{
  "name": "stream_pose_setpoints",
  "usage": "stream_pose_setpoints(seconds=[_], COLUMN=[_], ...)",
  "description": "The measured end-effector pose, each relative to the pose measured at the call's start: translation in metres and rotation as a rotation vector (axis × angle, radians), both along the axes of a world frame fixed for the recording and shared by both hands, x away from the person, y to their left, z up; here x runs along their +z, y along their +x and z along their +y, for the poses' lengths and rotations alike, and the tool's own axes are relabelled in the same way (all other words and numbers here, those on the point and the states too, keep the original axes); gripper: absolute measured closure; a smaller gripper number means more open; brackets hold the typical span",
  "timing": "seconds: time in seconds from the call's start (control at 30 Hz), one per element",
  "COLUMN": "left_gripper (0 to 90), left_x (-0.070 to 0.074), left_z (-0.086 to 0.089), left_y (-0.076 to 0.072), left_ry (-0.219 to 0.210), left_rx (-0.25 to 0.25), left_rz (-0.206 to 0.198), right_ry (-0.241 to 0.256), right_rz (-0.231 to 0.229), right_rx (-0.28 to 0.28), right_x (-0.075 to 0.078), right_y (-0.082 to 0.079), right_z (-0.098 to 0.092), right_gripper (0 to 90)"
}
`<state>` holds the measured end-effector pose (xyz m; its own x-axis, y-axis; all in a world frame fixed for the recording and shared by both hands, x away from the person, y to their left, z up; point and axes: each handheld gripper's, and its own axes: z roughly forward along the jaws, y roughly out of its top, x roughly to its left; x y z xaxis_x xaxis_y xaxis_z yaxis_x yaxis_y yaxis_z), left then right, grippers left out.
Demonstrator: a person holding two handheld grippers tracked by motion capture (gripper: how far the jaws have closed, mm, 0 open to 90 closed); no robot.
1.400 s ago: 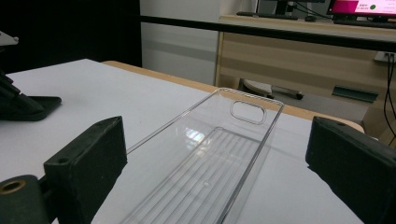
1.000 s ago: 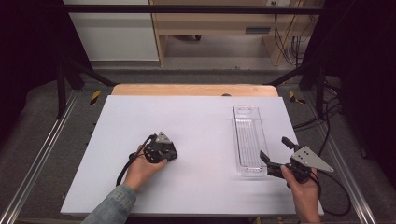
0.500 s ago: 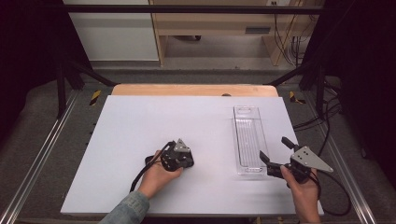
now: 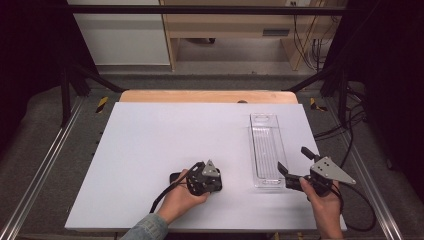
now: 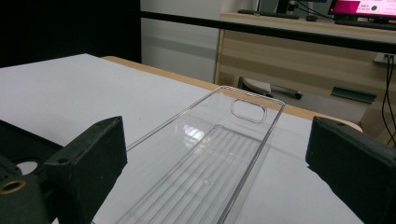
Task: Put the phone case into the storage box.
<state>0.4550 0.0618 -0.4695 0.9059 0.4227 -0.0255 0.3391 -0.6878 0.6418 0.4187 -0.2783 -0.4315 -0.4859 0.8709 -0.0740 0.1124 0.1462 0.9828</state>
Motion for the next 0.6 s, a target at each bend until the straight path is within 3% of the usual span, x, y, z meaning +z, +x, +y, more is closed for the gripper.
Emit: stream_pose_setpoints(seconds=[0.37,0.6], left_gripper=[90.0,90.0], left_x=[0.002,0.002], left_z=[-0.014,-0.017], left_y=[-0.024,-0.036], left_ry=[0.027,0.031], left_rx=[-0.114,-0.149], left_rz=[0.001,0.0], right_ry=[-0.005,-0.007], right_rz=[-0.002,-0.002], right_rx=[0.001,0.002], right_x=[0.0,0.0], right_y=[0.0,0.0], right_z=[0.0,0.0], right_gripper=[5.4,5.4])
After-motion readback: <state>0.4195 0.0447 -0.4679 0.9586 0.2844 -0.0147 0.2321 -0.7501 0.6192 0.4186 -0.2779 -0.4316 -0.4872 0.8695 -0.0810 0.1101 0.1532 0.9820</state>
